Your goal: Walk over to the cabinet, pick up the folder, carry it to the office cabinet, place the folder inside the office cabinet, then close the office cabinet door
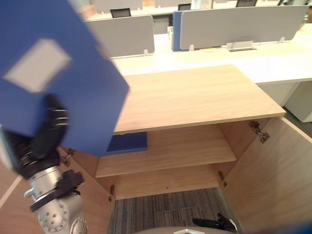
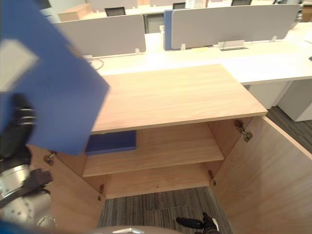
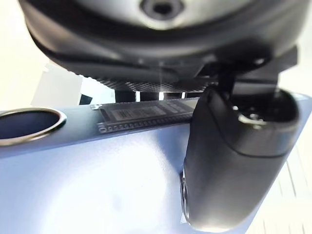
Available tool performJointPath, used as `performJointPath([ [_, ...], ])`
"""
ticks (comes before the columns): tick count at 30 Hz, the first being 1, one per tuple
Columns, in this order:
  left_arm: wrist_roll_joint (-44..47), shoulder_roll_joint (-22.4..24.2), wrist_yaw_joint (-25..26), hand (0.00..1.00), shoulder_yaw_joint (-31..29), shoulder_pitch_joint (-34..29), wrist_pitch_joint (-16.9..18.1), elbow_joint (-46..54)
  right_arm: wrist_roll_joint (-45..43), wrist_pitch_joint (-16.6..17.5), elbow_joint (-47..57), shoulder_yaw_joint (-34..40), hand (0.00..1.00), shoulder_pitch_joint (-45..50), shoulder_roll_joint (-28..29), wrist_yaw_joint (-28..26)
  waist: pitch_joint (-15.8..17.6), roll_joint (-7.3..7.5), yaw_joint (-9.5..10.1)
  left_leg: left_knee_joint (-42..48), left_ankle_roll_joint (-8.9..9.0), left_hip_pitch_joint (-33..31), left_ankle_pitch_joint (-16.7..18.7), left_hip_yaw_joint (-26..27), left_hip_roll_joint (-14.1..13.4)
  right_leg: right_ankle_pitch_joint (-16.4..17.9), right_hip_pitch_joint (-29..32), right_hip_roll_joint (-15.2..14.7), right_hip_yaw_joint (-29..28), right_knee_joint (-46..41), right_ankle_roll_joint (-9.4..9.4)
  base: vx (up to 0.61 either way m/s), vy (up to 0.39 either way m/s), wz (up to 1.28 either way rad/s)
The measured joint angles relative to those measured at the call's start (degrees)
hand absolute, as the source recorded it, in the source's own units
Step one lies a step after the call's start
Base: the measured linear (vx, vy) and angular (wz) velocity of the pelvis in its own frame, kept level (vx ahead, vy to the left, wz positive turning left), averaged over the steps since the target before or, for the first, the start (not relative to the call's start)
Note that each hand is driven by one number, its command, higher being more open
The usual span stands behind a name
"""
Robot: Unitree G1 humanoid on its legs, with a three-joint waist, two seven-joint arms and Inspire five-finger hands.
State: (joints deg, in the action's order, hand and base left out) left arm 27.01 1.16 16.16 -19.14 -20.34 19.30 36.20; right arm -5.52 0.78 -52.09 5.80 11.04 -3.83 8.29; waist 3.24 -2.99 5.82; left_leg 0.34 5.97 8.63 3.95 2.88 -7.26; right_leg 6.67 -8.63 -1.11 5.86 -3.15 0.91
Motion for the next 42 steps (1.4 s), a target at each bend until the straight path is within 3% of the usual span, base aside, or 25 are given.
performJointPath([
  [2, 4.3, 1.9, 0.2, 0.00, -0.2, 0.0, 0.6, 0.2, -1.4, 0.3, 12.2, 0.0, 1.00, 6.4, 2.1, 0.9, 0.1, 0.64, -0.30, 0.0, 0.37, 0.7, 0.5, 1.4, -0.4, 0.0, 0.0, 0.4, -1.3, 0.0, -0.03, 0.04, 0.024, -0.37],
  [4, 10.0, 2.4, -1.2, 0.00, 2.1, -0.2, 0.7, 0.7, -1.4, 0.5, 29.5, -0.9, 1.00, 14.0, 5.5, 1.3, 0.1, 1.44, -1.83, 0.0, 0.45, 1.1, 0.8, 3.0, -0.9, 0.0, 0.5, 0.5, -2.7, -0.3, -0.07, 0.01, 0.027, -0.37],
  [8, 17.9, 2.5, -5.9, 0.00, 8.8, -0.9, 0.7, 1.2, -1.3, 0.9, 55.4, -5.6, 1.00, 19.8, 9.0, 2.4, 0.2, 1.23, -4.36, 0.7, 0.37, 1.4, 1.4, 7.1, -1.5, 0.1, 2.8, 1.1, -6.3, -2.3, -0.17, -0.01, 0.020, -0.49],
  [11, 21.4, 2.3, -8.3, 0.00, 12.5, -0.8, 0.4, 1.4, 0.4, 3.8, 68.8, -9.2, 1.00, 19.5, 9.6, 3.4, 0.3, 1.00, -5.98, 1.4, 0.15, 1.8, 1.6, 8.0, -1.5, 0.5, 3.7, 1.2, -8.0, -3.9, -0.03, -0.02, -0.007, -0.38],
  [14, 22.5, 2.3, -9.4, 0.00, 13.0, -0.8, 0.4, 1.4, 5.3, 5.9, 75.6, -9.1, 1.00, 18.3, 9.0, 4.2, 0.4, 0.67, -6.20, 1.6, 0.02, 2.3, 1.6, 8.7, -1.6, 0.7, 3.9, 1.4, -8.8, -4.5, 0.03, -0.03, -0.010, -0.13],
  [18, 22.6, 1.9, -11.4, 0.00, 12.3, 0.3, 0.1, -0.6, 7.8, 7.0, 77.3, -7.5, 1.00, 14.2, 6.3, 4.8, 0.5, 0.13, -6.22, 1.6, -0.08, 2.1, 1.7, 9.1, -1.6, 0.7, 4.9, 1.9, -9.4, -5.2, 0.05, -0.04, -0.006, -0.09],
  [23, 22.4, -2.6, -13.3, 0.00, 11.2, 6.2, -1.6, -7.1, 5.1, 8.0, 77.3, -7.0, 1.00, 5.3, 2.8, 4.0, 0.0, -0.67, -6.25, 1.9, -0.13, 1.4, 1.7, 9.1, -1.6, 0.0, 5.9, 2.0, -9.9, -5.6, 0.28, -0.06, 0.004, -0.06],
  [34, 17.1, -14.2, -19.2, 0.00, 12.4, 12.3, -4.0, -13.6, -16.3, 12.0, 78.8, -7.6, 1.00, -11.1, -10.2, -2.1, -0.6, -1.56, -6.32, 2.0, -0.67, 1.4, 1.4, 8.6, -0.9, -1.4, 4.9, 1.3, -9.7, -4.4, 0.92, -0.04, 0.013, 0.02],
  [42, 10.8, -25.5, -22.7, 0.00, 20.5, 12.7, -4.8, -14.1, -31.0, 12.1, 76.8, -17.6, 1.00, -18.4, -21.2, -8.7, -0.8, -1.62, -6.27, 2.0, -0.92, 1.2, 1.1, 8.6, -0.7, -3.9, 3.5, 1.0, -9.8, -0.9, 1.20, -0.05, 0.018, 0.00],
])
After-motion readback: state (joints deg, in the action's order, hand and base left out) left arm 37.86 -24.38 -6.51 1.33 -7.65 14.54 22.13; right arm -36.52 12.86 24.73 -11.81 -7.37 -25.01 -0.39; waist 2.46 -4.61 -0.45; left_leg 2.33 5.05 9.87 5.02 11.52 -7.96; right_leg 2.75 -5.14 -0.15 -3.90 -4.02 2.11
